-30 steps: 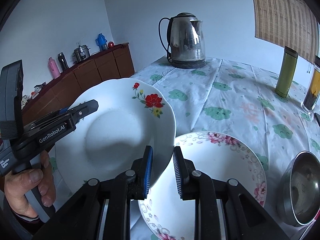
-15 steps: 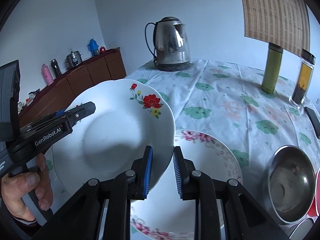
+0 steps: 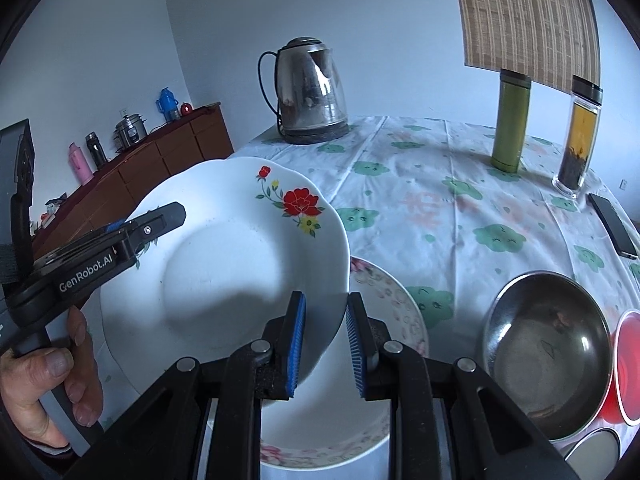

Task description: Organize plates and bowls

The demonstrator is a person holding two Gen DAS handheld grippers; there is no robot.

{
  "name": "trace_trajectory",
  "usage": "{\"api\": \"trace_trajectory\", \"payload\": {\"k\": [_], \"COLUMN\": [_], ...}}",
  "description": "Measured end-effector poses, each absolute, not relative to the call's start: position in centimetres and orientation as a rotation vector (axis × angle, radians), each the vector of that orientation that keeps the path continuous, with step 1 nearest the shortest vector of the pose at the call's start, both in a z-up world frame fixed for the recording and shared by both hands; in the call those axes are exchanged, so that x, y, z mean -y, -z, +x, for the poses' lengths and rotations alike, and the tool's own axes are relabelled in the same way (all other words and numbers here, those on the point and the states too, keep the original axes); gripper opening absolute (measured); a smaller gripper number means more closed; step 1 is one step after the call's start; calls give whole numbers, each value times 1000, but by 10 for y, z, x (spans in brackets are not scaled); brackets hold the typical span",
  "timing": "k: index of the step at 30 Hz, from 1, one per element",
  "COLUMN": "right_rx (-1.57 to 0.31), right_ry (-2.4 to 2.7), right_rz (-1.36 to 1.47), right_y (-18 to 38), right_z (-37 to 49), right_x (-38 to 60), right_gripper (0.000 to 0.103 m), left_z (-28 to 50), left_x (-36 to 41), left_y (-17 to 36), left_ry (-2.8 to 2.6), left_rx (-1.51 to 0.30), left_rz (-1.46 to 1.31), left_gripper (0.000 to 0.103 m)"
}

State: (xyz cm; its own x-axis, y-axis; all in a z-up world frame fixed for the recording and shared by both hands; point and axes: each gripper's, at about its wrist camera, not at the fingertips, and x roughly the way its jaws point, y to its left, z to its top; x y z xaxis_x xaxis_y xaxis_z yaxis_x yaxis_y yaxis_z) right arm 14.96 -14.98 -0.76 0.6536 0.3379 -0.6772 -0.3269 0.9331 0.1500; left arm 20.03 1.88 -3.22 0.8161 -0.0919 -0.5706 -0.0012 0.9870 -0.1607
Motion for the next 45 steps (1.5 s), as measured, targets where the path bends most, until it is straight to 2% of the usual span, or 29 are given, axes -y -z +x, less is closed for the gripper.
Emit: {"api": "trace_trajectory", "payload": {"k": [10,45], "right_rx": [-779,-828], "right_ry": [-329,-277], "right_rz": [3,-27], "right_y": [9,26], "right_z": [148,147], "right_x": [163,177], "right_gripper": [23,23], "left_z": [205,204], "left_x": [-2,19], "left_y": [51,61], "left_ry": [82,137], "left_rx": [-659,-687], "left_rz": [-121,-67], "left_gripper": [34,34]}}
